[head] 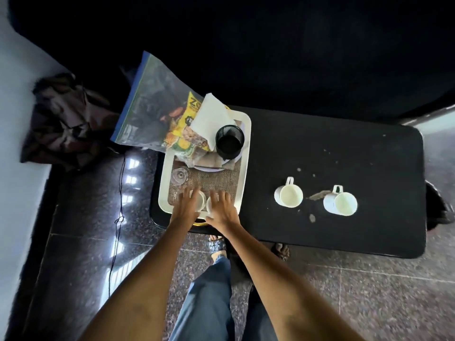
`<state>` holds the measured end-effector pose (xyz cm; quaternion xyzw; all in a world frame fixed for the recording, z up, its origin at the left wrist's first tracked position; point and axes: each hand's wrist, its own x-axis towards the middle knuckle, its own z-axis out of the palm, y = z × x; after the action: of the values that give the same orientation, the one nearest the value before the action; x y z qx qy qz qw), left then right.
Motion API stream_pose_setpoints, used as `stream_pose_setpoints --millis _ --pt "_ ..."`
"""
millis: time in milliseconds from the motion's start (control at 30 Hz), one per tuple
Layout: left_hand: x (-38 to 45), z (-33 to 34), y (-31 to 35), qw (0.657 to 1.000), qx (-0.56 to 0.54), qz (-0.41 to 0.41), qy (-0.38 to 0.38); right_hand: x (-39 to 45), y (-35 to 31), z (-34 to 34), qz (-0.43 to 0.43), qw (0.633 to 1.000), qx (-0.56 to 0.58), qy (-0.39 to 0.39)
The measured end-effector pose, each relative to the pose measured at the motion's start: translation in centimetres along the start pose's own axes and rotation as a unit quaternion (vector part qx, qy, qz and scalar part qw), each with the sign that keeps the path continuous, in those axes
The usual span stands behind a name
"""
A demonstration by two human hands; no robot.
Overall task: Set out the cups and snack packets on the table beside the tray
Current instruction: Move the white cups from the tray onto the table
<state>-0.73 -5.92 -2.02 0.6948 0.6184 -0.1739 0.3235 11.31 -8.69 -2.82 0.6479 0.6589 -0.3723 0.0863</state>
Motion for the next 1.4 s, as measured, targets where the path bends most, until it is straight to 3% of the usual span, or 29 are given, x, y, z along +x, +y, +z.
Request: stream_pose_setpoints --millis 167,467,900,1133,1400 --pt "-0.3 0.4 0.3 0.999 -0.022 -0.008 0.031 -0.5 1.1 -0.9 -0.014 1.000 0.002 -0.012" --pt "-3.8 1.1 6.1 0.992 -0.083 -0.052 0.075 -7.3 4.5 -2.8 0.029 0.994 0.072 0.077" --pt "-6.7 11.8 22.6 0.995 -0.073 -0.051 0.043 -17.3 24.3 -1.9 0.137 0.989 0.031 0.051" --pt "-5.8 15.0 26.7 0.989 -0.106 -0.092 0.042 -17.8 31.1 -1.6 0.100 0.993 0.030 0.062" --pt "-6.0 15.0 27.9 0.984 -0.127 -0.104 0.067 -17.8 32.4 -1.6 0.043 0.996 -0.048 0.067"
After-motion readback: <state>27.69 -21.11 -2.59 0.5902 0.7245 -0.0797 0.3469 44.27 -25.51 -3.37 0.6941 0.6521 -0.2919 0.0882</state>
